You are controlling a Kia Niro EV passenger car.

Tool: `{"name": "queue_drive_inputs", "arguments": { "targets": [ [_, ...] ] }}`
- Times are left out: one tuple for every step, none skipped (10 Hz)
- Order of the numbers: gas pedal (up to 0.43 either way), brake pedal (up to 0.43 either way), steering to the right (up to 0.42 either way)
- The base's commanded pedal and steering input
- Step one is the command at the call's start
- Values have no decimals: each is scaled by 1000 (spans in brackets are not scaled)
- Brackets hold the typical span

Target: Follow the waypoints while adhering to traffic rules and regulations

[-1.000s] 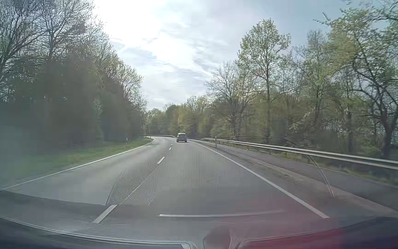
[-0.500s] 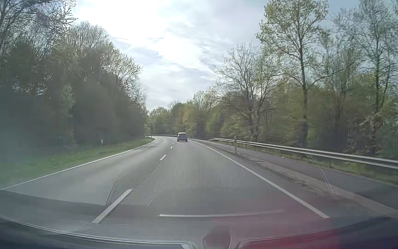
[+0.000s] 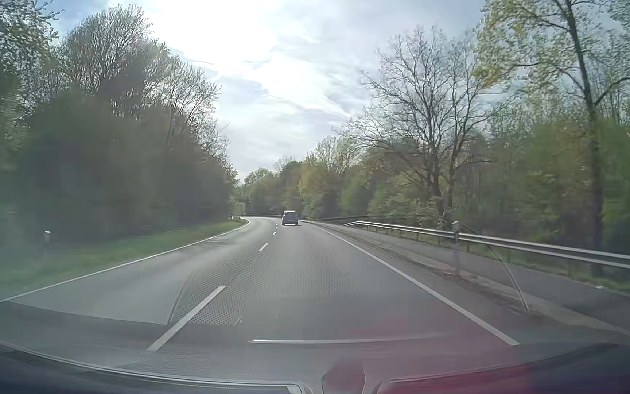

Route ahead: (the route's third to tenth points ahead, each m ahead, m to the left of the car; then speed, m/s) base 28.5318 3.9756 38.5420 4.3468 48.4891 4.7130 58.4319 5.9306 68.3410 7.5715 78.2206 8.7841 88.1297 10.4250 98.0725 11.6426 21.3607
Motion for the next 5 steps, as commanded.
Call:
{"name": "queue_drive_inputs", "arguments": {
  "targets": [
    [150,0,-18],
    [150,0,-17],
    [150,0,-16],
    [138,0,-13],
    [138,0,-12]
  ]
}}
